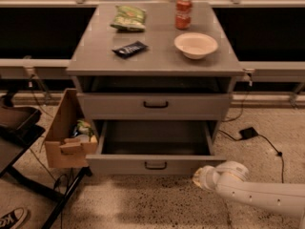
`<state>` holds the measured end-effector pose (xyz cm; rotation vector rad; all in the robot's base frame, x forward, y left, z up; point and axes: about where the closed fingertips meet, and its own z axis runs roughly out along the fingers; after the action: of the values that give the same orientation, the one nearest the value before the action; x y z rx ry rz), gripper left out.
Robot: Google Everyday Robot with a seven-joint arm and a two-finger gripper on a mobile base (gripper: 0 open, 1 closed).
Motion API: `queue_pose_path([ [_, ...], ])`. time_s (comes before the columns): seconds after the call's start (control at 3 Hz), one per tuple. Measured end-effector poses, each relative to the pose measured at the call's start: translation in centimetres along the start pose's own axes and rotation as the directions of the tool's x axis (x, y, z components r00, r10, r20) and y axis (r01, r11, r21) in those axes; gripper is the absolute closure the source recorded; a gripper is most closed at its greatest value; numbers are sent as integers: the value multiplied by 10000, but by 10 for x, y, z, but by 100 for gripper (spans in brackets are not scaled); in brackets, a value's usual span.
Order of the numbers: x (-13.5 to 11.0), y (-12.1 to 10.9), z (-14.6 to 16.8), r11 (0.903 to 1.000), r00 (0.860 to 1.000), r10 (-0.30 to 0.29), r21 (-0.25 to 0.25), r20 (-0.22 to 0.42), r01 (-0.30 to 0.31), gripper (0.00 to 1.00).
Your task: Close middle drawer
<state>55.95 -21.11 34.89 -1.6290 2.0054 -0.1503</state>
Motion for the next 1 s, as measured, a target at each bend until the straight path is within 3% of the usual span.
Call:
queue_pose_path([
  [0.33, -10, -39, 15, 9986, 9990, -412, 328, 165, 407, 100],
  [0.67, -15, -59, 19, 9969, 9980, -599, 524, 208, 587, 100],
  [1.0, -22, -107, 19, 9912, 9959, -900, 988, 96, 886, 100],
])
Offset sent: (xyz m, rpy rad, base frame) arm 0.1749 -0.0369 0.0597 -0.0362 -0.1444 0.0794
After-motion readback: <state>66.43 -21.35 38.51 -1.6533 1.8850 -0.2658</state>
